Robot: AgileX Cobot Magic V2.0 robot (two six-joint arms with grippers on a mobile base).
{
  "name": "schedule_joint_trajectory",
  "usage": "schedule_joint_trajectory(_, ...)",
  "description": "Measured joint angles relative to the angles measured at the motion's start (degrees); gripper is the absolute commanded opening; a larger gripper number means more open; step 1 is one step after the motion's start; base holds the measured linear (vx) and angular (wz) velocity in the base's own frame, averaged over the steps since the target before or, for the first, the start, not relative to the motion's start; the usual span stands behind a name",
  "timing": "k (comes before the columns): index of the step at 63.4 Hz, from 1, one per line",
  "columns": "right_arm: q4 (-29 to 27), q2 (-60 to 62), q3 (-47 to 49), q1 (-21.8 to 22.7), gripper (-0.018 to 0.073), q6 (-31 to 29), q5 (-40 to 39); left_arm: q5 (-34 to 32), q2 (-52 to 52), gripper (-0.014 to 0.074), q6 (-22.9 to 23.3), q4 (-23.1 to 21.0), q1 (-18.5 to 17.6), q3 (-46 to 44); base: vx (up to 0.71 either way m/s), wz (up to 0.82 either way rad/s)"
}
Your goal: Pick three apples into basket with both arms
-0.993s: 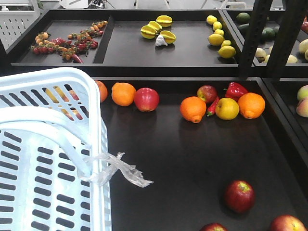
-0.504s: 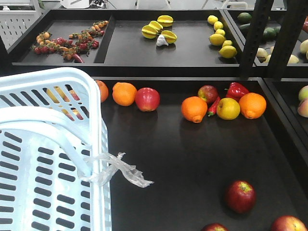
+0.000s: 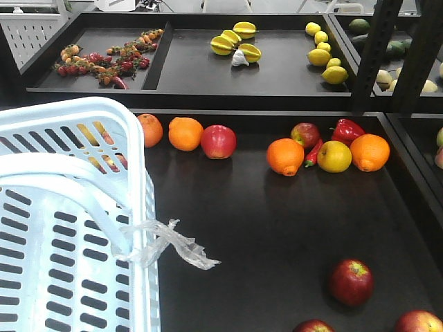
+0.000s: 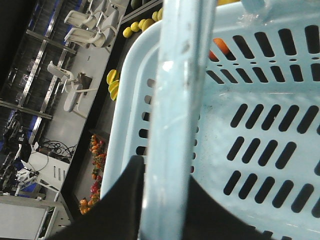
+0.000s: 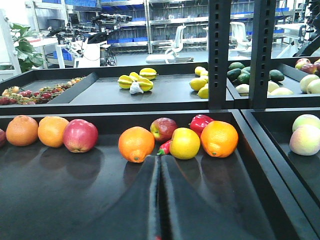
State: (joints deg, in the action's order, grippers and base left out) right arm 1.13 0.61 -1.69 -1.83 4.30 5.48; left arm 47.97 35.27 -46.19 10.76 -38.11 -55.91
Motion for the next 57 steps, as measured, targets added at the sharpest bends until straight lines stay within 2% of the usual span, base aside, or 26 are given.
schedule_joint_trajectory(57, 0.0, 0.0, 0.0, 0.0, -0.0009, 0.0, 0.0, 0.0, 0.0, -0.0006, 0.0, 0.0, 0.0, 0.0, 0.0, 0.0)
